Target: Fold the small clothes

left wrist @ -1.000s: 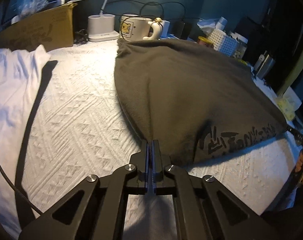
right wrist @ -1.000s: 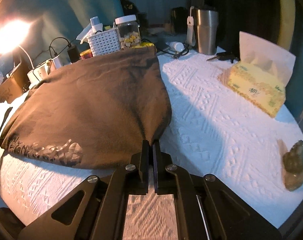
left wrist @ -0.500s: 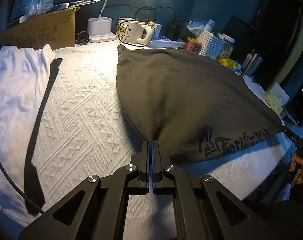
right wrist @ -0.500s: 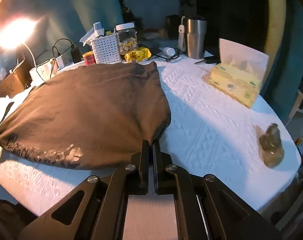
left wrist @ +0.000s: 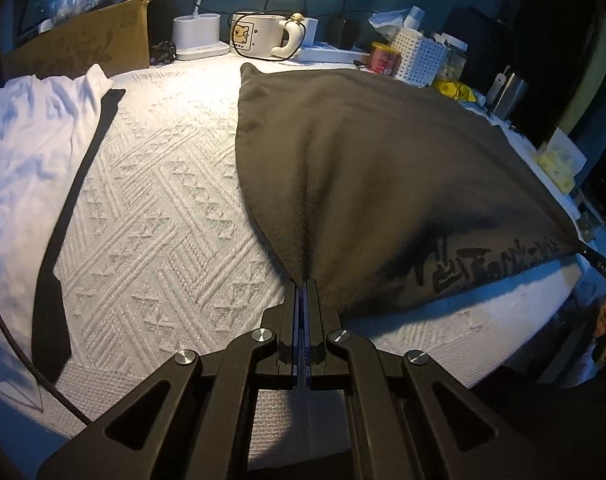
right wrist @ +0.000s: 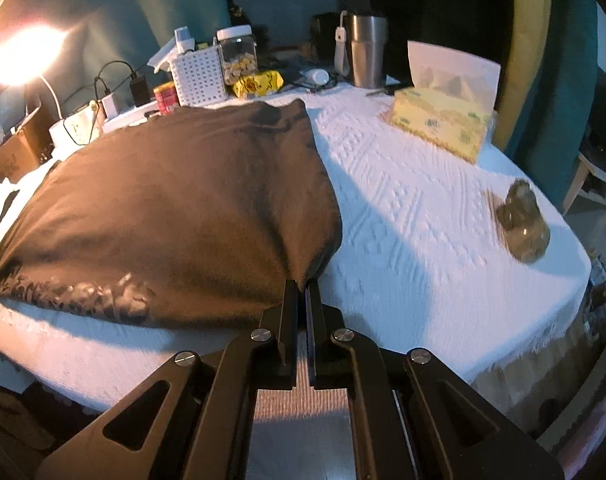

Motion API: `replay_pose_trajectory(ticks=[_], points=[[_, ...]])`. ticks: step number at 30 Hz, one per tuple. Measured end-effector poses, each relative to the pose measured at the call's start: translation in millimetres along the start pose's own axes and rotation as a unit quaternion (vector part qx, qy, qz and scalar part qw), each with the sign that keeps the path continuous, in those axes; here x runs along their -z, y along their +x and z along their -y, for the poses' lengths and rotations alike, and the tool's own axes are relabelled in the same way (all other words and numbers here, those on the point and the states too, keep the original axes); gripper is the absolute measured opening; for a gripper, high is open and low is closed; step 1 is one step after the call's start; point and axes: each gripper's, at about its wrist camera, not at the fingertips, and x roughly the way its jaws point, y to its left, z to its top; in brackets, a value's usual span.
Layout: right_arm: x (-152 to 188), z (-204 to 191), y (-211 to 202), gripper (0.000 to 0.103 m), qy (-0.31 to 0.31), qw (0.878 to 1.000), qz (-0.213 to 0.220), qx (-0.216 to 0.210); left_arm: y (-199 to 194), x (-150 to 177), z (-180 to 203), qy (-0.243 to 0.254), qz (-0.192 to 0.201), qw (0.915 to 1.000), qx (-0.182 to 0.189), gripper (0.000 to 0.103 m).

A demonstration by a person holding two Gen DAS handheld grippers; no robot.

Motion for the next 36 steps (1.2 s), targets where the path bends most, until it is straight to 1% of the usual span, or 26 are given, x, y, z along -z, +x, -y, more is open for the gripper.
replay_pose_trajectory(ticks=[4, 11, 13, 14, 18, 20, 21, 24, 28, 30, 34, 35, 36], points=[[4.1, 2.3, 0.3, 0.004, 0.006, 1.0, 0.002, -0.005, 2.7, 1.7, 0.2, 0.006, 0.005, 0.9999, -0.013, 0.0], [4.2, 1.5, -1.1, 0.004, 0.003, 1.0, 0.003, -0.003, 1.1, 5.3, -1.3, 0.011, 0.012, 0.9997, -0.018, 0.001], [4.5, 2.1, -1.3, 0.004, 0.008, 1.0, 0.005, -0.004, 0.6, 5.5, -0.2, 0.016, 0.011, 0.9993, -0.031, 0.002], [6.1, 2.2, -1.2, 0.004, 0.013, 1.0, 0.008, -0.002, 0.2, 5.0, -0.8, 0.018, 0.009, 0.999, -0.041, 0.005], [5.8, 3.5, -1.2, 0.004, 0.019, 1.0, 0.005, 0.003, -1.4, 1.1, -14.6, -0.011, 0.007, 0.9978, -0.065, 0.006], [4.8, 2.7, -1.8, 0.004, 0.018, 1.0, 0.002, 0.009, -1.9, 1.1, -21.1, -0.011, 0.01, 0.9955, -0.093, 0.006], [4.8, 2.7, -1.8, 0.004, 0.018, 1.0, 0.002, 0.009, -2.1, 0.9, -24.9, -0.012, 0.012, 0.9951, -0.097, 0.006], [3.9, 4.3, -3.5, 0.004, 0.026, 0.999, 0.0, 0.018, -3.5, -1.7, -30.9, -0.02, 0.014, 0.9947, -0.1, 0.006], [4.8, 13.7, -8.4, 0.004, 0.052, 0.998, -0.006, 0.046, -4.2, -8.8, -25.4, -0.015, 0.022, 0.9959, -0.086, 0.007], [5.5, 16.9, -10.1, 0.004, 0.059, 0.997, -0.006, 0.045, -3.3, -15.0, -19.9, -0.008, 0.024, 0.996, -0.085, 0.01], [8.7, 23.0, -17.6, 0.004, 0.075, 0.996, -0.006, 0.046, -2.8, -29.8, -6.9, 0.008, 0.03, 0.9972, -0.068, 0.011], [9.4, 23.3, -18.8, 0.006, 0.078, 0.996, -0.007, 0.047, -3.6, -34.5, 0.3, 0.017, 0.036, 0.9972, -0.064, 0.011], [10.4, 23.5, -20.3, 0.01, 0.08, 0.996, -0.007, 0.047, -3.9, -37.5, 4.4, 0.024, 0.039, 0.9971, -0.061, 0.011]])
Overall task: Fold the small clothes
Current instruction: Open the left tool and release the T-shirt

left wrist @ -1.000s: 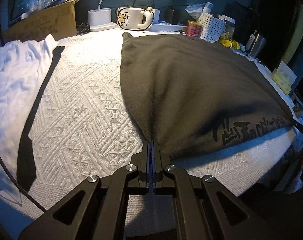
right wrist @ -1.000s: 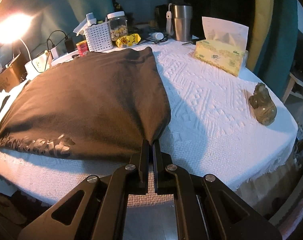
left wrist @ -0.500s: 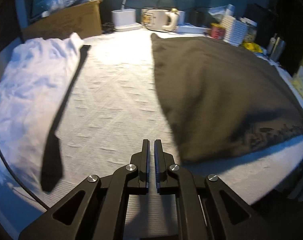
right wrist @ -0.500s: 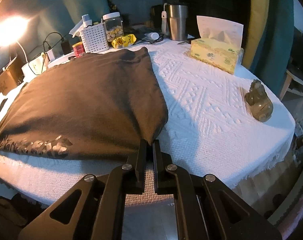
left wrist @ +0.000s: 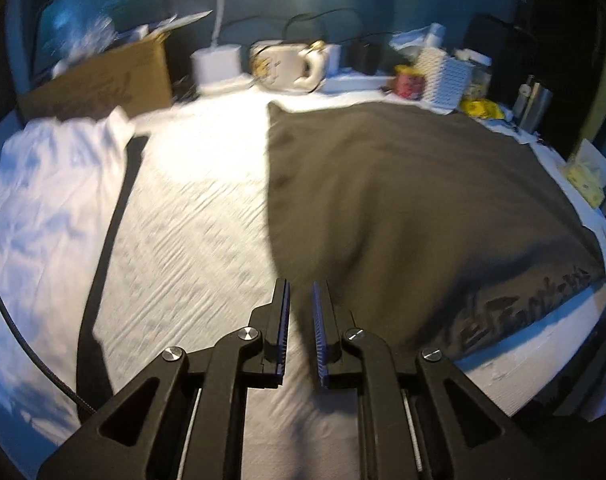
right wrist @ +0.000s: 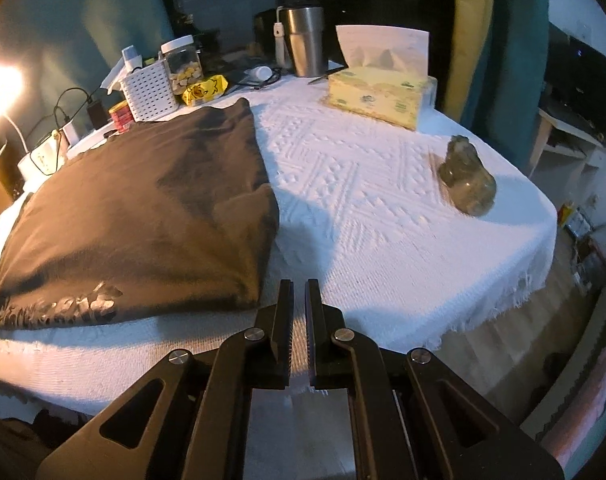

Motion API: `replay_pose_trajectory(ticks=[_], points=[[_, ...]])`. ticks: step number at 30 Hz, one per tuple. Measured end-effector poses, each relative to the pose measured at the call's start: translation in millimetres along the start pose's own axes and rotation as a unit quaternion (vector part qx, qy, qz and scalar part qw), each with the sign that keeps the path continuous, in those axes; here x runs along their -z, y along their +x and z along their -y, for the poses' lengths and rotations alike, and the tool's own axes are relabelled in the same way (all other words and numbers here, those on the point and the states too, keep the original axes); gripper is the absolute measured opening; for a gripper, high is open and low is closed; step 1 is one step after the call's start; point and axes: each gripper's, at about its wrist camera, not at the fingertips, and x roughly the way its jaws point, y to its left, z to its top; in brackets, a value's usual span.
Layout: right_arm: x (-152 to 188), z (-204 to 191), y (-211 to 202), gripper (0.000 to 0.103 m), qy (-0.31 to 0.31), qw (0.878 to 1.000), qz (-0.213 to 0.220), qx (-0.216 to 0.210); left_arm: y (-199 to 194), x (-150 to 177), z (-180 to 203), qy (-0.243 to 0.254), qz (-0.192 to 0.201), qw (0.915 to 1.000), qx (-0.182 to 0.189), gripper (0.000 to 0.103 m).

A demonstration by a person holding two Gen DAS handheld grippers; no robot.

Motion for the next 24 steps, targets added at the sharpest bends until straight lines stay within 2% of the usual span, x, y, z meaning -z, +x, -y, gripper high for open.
replay_pose_trajectory(ticks=[2, 3, 4, 6, 7, 18, 19, 21, 24], points=[[1.7, -0.2, -2.5, 0.036, 0.004, 1.0, -0.001, -0.001, 0.0, -7.1, 10.7, 0.013, 0.006, 0.9999, 0.009, 0.013], [1.9, -0.5, -3.5, 0.042, 0.006, 1.0, -0.001, -0.003, 0.2, -9.6, 14.5, 0.016, 0.008, 0.9997, 0.013, 0.019], [2.3, -0.8, -4.8, 0.046, 0.01, 1.0, 0.0, -0.005, 0.2, -12.3, 18.1, 0.02, 0.012, 0.9996, 0.019, 0.03], [2.5, -1.9, -6.4, 0.046, 0.015, 1.0, -0.001, -0.008, -1.4, -17.4, 24.1, 0.025, 0.024, 0.9991, 0.026, 0.046], [2.6, -3.0, -7.2, 0.046, 0.015, 1.0, -0.001, -0.009, -2.2, -20.1, 26.7, 0.027, 0.03, 0.9987, 0.031, 0.048], [6.1, -18.7, -3.5, 0.046, 0.036, 0.999, -0.022, -0.033, 11.2, -40.8, 39.6, 0.039, 0.03, 0.997, 0.06, 0.049], [5.9, -20.4, -2.7, 0.047, 0.038, 0.998, -0.023, -0.034, 12.7, -42.5, 39.6, 0.04, 0.03, 0.9969, 0.061, 0.049], [5.9, -24.8, 0.8, 0.059, 0.041, 0.998, -0.029, -0.034, 15.5, -45.4, 38.6, 0.038, 0.028, 0.9968, 0.065, 0.049], [4.6, -31.6, 5.5, 0.063, 0.038, 0.998, -0.031, -0.029, 21.0, -49.8, 37.2, 0.039, 0.025, 0.9966, 0.068, 0.049]])
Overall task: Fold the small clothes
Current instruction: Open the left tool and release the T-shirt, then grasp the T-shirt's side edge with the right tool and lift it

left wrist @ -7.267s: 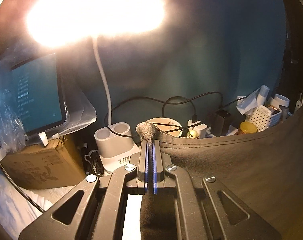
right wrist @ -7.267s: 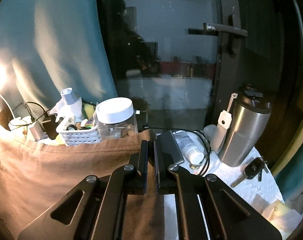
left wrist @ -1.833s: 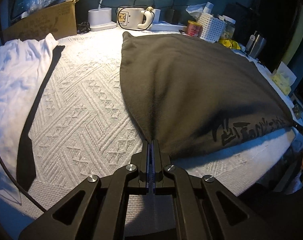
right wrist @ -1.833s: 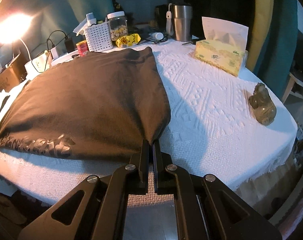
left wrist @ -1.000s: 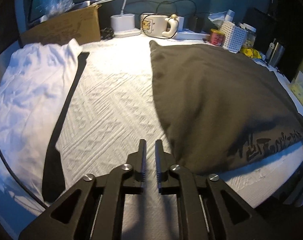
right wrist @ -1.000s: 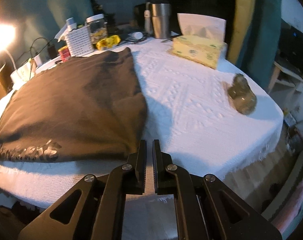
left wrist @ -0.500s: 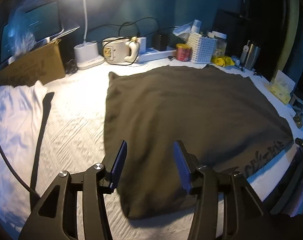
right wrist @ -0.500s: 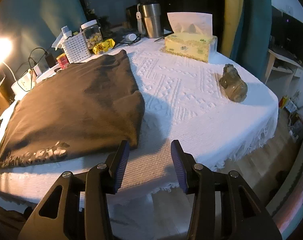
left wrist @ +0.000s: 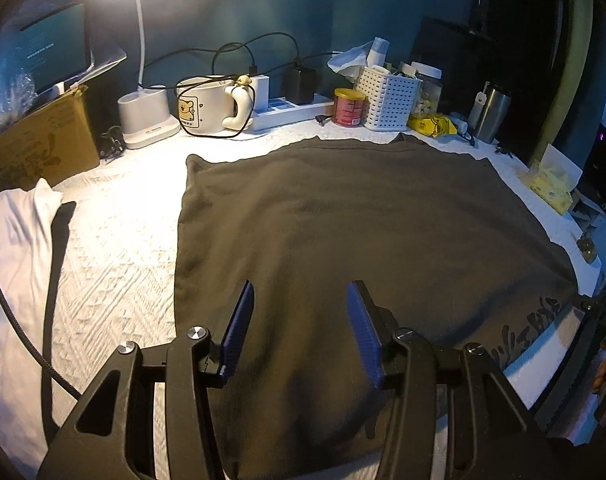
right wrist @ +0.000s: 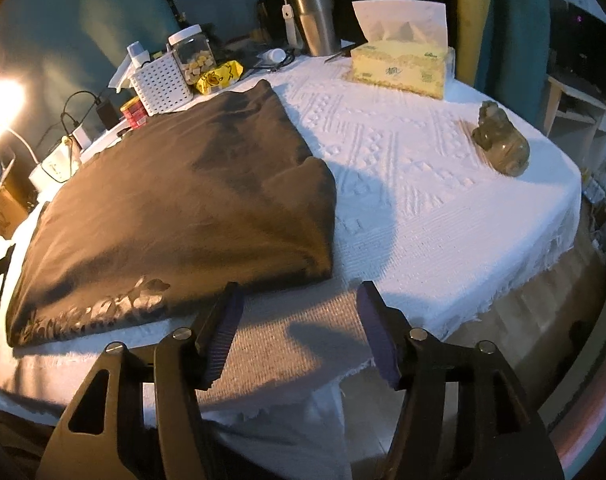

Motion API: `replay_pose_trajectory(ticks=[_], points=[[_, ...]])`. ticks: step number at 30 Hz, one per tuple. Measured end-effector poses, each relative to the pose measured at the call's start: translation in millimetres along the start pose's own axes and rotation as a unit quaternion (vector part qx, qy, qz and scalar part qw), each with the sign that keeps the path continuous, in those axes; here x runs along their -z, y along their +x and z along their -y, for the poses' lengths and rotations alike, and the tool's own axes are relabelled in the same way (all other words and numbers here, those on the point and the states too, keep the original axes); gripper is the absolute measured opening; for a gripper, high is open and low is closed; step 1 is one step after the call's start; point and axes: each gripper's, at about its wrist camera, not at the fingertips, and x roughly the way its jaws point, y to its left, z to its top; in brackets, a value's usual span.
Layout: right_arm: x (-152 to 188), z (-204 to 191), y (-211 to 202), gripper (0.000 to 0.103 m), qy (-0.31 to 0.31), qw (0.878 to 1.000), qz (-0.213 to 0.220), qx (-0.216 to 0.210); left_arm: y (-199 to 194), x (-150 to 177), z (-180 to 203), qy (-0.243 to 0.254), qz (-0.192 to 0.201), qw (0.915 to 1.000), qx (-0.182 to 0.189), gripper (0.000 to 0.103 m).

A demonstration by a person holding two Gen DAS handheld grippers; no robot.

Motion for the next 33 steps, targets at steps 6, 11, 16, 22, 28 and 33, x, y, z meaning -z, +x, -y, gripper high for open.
replay_pose_trajectory(ticks=[6, 11, 16, 22, 28, 33], points=[[-8.3, -10.4, 9.3, 0.063, 0.001, 1.0, -0.001, 0.001, 12.8, -9.0, -7.6, 0.0, -0.008, 1.0, 0.002, 0.049], [-18.1, -20.2, 20.4, 0.073, 0.006, 1.0, 0.004, -0.003, 21.0, -17.1, -14.4, -0.004, -0.012, 0.9999, 0.005, 0.049], [-31.7, -34.1, 35.5, 0.073, -0.003, 1.0, 0.007, -0.005, 29.0, -24.4, -22.0, -0.006, -0.019, 0.9998, -0.001, 0.049], [-43.6, -44.2, 48.3, 0.073, -0.003, 1.0, 0.013, -0.017, 34.4, -31.0, -28.6, -0.009, -0.023, 0.9997, -0.005, 0.049], [-52.4, -58.0, 59.5, 0.073, -0.019, 1.0, 0.017, -0.016, 37.9, -38.9, -30.9, -0.007, -0.025, 0.9997, -0.004, 0.049], [-60.5, -65.3, 68.8, 0.073, -0.028, 0.999, 0.022, -0.022, 41.3, -44.8, -32.3, -0.006, -0.025, 0.9996, -0.006, 0.049]])
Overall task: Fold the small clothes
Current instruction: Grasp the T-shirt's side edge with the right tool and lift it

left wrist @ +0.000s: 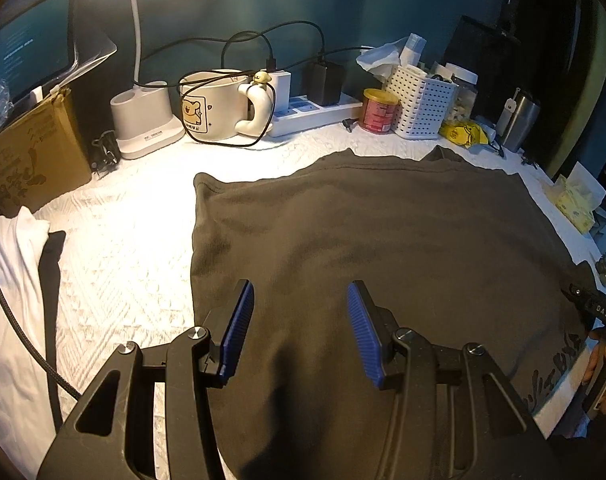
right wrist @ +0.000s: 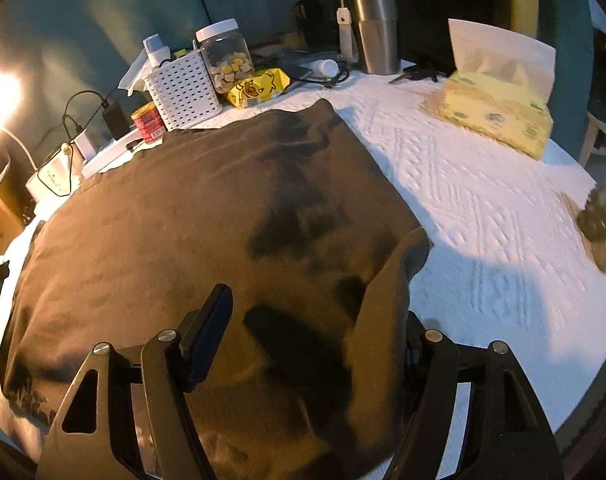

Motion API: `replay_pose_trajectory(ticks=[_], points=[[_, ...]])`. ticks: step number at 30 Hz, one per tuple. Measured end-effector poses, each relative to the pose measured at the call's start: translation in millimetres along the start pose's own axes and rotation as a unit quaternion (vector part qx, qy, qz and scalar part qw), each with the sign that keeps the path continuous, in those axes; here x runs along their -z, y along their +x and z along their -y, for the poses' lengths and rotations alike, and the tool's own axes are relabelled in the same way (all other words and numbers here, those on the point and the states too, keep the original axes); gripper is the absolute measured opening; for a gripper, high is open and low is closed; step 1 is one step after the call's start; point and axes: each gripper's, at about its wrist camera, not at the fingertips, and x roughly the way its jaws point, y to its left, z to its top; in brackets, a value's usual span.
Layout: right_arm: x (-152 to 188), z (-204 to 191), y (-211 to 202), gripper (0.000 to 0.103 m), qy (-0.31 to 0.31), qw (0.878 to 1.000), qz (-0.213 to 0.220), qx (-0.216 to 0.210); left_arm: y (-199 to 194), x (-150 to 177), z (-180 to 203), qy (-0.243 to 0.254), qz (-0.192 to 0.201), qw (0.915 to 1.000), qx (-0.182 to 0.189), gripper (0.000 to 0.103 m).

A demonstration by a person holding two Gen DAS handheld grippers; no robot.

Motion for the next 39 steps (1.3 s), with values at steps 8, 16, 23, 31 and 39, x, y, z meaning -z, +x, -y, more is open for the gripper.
replay_pose_trajectory(ticks=[8, 16, 23, 31, 39], points=[[-11.5, -15.2, 16.0, 0.073, -0.022, 1.0, -0.001, 0.0, 9.7, -7.7, -6.0, -0.006, -0.005, 0.9999, -0.01, 0.049], [-16.8, -38.3, 30.2, 0.058, -0.08, 0.997, -0.014, 0.02, 21.6, -8.3, -11.8, -0.013, -0.017, 0.9997, -0.014, 0.049], [-17.0, -46.3, 30.1, 0.021, -0.099, 0.995, -0.015, 0.0, 24.1, -14.5, -9.5, -0.009, -0.008, 0.9999, 0.003, 0.049], [-29.3, -15.5, 34.6, 0.016, 0.018, 0.995, -0.038, -0.094, 18.9, -19.1, -10.0, -0.01, 0.008, 0.9998, 0.012, 0.049], [-46.9, -27.8, 21.8, 0.016, 0.023, 0.994, -0.023, -0.107, 16.3, -15.6, -19.8, -0.022, 0.011, 0.9996, 0.012, 0.049]])
